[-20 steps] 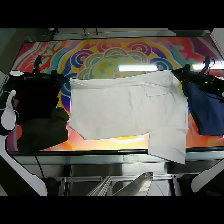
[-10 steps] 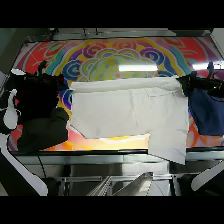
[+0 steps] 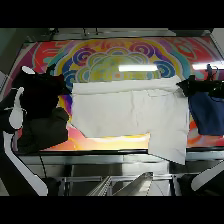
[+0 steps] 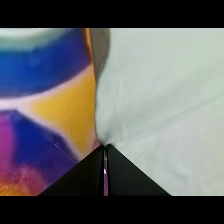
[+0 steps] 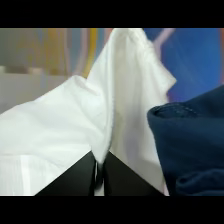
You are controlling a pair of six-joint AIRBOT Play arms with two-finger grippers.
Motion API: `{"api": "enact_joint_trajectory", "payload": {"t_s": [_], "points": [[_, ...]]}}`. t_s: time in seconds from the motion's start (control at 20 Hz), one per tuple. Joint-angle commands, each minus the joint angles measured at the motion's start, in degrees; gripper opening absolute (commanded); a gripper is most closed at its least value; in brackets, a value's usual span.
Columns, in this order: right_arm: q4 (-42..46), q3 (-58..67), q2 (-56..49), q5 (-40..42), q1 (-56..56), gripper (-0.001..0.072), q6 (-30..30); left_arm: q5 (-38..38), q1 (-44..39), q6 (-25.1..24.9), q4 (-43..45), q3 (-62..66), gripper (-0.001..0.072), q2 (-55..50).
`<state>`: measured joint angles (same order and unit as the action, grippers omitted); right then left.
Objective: Fold the shirts.
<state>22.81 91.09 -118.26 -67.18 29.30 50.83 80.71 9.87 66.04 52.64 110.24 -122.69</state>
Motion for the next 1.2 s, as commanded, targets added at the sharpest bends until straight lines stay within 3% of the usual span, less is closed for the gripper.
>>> {"api": "enact_joint_trajectory", "payload": {"t_s": [0.0, 0.05, 0.1, 0.15, 0.4, 0.6, 0.8, 1.15], "points": [[0.90, 0.07, 2.01, -1.68, 0.33, 0.0262, -2.21, 3.48, -0.72, 0.70, 1.36, 5.62, 0.0170, 0.02], [1.79, 0.07, 3.50, -2.34, 0.74, 0.0263, -2.45, 5.46, -0.68, 2.29, 1.40, 8.31, 0.0289, 0.09], [3.80, 0.07, 5.20, -2.49, 1.29, 0.0298, -2.14, 7.58, -0.17, 2.99, 1.38, 10.01, 0.0289, 0.55], [6.78, 0.07, 7.32, -2.54, 1.92, 0.0378, -0.76, 8.96, 0.46, 3.72, 1.40, 10.14, 0.0290, 1.88], [21.62, -0.31, 17.57, -10.49, 4.04, 0.0385, 5.84, 9.31, 3.78, 5.11, 1.46, -5.40, 0.0289, 13.84], [22.01, -7.08, 23.37, -18.25, 5.57, 0.0384, 6.69, 3.23, 3.98, 2.97, 3.08, -31.08, 0.0289, 25.14], [22.03, -21.59, 31.80, -17.79, 8.44, 0.0384, 6.25, -1.73, 3.26, -4.85, -6.71, -54.36, 0.0290, 33.29], [22.23, -39.12, 44.46, -15.10, 18.32, 0.0384, 4.72, -8.00, 5.11, -7.15, -5.20, -67.25, 0.0290, 36.87]]}}
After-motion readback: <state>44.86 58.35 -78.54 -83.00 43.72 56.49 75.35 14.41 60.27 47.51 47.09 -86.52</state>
